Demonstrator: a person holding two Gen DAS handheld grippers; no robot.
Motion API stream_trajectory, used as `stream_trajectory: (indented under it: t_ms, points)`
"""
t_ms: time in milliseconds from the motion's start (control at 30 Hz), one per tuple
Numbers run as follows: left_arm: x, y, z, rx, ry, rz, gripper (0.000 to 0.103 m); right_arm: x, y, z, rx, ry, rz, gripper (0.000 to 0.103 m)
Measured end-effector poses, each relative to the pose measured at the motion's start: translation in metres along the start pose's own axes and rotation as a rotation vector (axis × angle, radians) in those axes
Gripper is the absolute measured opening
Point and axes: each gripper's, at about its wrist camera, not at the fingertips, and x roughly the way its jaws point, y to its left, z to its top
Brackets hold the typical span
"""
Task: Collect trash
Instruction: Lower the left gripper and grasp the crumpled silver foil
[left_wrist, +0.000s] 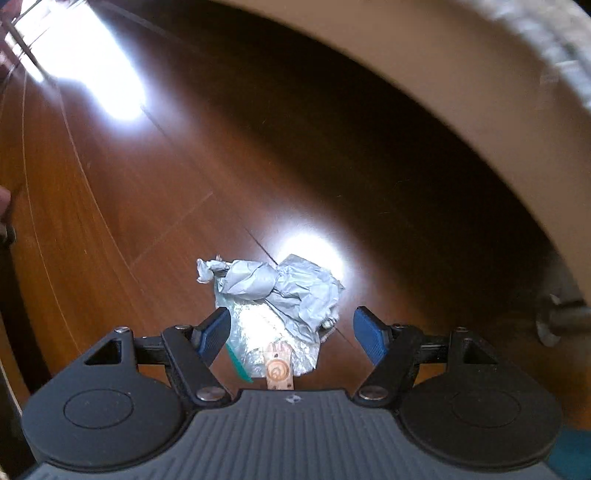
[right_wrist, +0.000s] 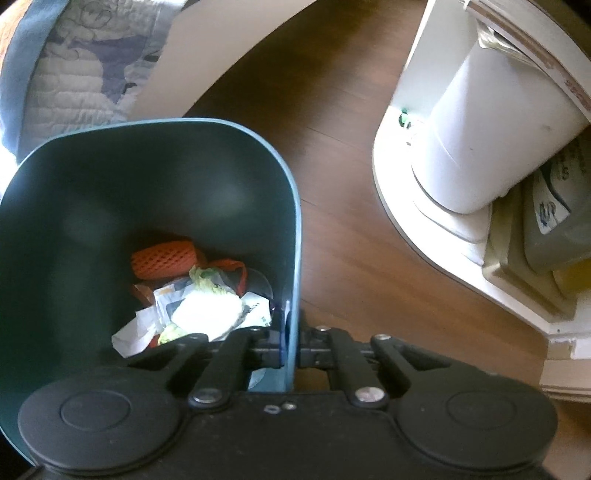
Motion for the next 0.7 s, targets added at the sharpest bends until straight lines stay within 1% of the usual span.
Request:
stream_trajectory:
  t_ms: [100, 133, 200, 300, 367, 433, 533, 567, 600, 633, 700]
  points:
    - [0.027, 0.006, 0.008, -0.106, 0.038, 0.005, 0.073, -0.002, -0.001, -0.005, 0.013, 0.016, -0.01, 0.004]
    - [0.036, 0.008, 0.011, -0.152, 0.053, -0.002, 0.073, -0.003, -0.002, -0.007, 0.014, 0.023, -0.008, 0.004]
    - [0.051, 0.011, 0.015, -0.211, 0.071, -0.024, 0.073, -0.004, -0.002, -0.01, 0.022, 0.027, -0.013, 0.004]
    - [0.071, 0.014, 0.019, -0.297, 0.107, -0.004, 0.073, -0.005, -0.002, -0.012, 0.023, 0.023, -0.018, 0.005]
    - [0.083, 0.018, 0.02, -0.36, 0.132, -0.006, 0.073, -0.005, -0.002, -0.012, 0.021, 0.02, -0.021, 0.005]
    - [0.091, 0.021, 0.02, -0.396, 0.147, 0.0, 0.073, -0.005, -0.002, -0.01, 0.022, 0.017, -0.02, 0.005]
    - [0.101, 0.02, 0.019, -0.413, 0.168, 0.015, 0.071, -0.006, -0.001, -0.01, 0.021, 0.008, -0.023, 0.005]
    - [0.102, 0.02, 0.017, -0.418, 0.171, 0.016, 0.063, -0.007, -0.001, -0.01, 0.018, 0.005, -0.025, 0.005]
    - [0.105, 0.02, 0.017, -0.424, 0.173, 0.012, 0.052, -0.007, 0.0, -0.01, 0.017, 0.003, -0.026, 0.005]
    - [0.106, 0.02, 0.016, -0.429, 0.178, 0.017, 0.05, -0.008, 0.0, -0.011, 0.017, 0.0, -0.026, 0.005]
    - [0.105, 0.019, 0.014, -0.426, 0.179, 0.039, 0.038, -0.008, -0.001, -0.012, 0.02, -0.007, -0.027, 0.004]
